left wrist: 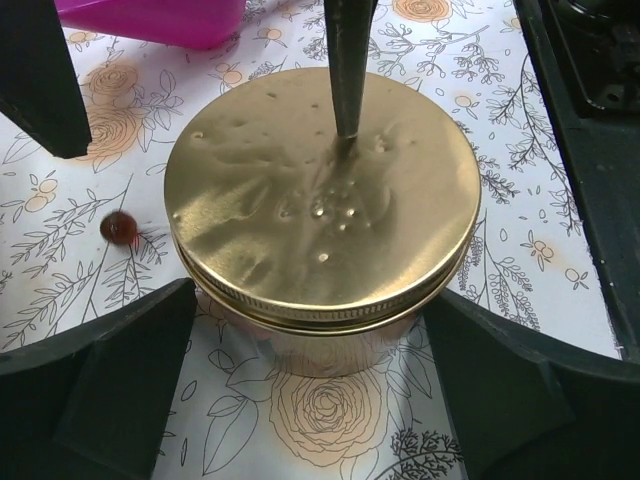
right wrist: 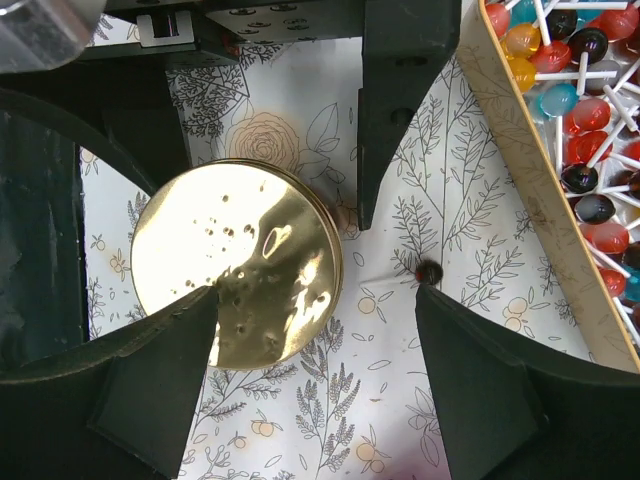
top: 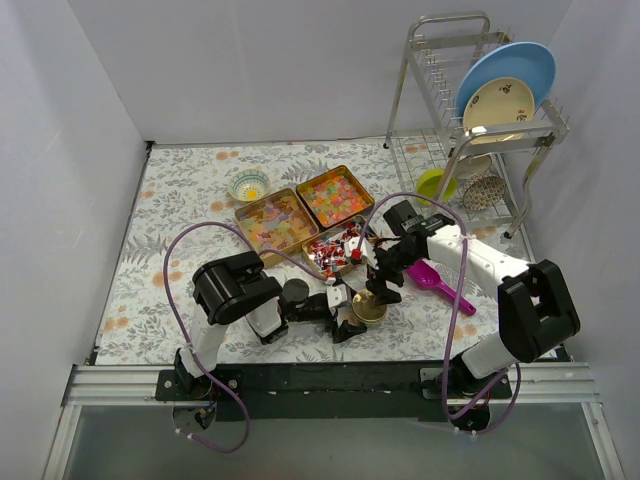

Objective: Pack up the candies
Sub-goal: Screw the bottle lid onto the packing bottle.

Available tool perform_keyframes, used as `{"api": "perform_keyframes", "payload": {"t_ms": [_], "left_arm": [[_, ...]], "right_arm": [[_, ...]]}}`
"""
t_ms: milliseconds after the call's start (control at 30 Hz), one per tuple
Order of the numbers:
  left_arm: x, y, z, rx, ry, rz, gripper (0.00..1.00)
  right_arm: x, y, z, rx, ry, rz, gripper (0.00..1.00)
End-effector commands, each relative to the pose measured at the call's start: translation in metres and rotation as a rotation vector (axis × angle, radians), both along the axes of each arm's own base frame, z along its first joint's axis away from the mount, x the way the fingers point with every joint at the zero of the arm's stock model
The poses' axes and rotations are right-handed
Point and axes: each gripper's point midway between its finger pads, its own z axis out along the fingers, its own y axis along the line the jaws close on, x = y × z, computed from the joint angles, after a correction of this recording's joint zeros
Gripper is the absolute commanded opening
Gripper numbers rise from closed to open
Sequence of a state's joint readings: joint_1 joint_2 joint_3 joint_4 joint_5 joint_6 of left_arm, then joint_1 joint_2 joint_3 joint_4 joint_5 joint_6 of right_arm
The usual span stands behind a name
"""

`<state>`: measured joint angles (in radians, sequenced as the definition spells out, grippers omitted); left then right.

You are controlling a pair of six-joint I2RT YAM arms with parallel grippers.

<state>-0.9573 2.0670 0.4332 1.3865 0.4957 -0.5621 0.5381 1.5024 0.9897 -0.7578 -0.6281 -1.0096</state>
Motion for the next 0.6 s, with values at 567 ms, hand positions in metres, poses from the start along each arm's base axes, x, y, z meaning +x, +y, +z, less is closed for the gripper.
{"api": "perform_keyframes", "payload": {"t_ms": [567], "left_arm": [[-0.022, 0.009, -0.055, 0.097, 0.010, 0.005, 0.98]], "right_arm": [[-0.012, -0.013, -0.029, -0.089, 0.014, -0.020, 0.86]]}}
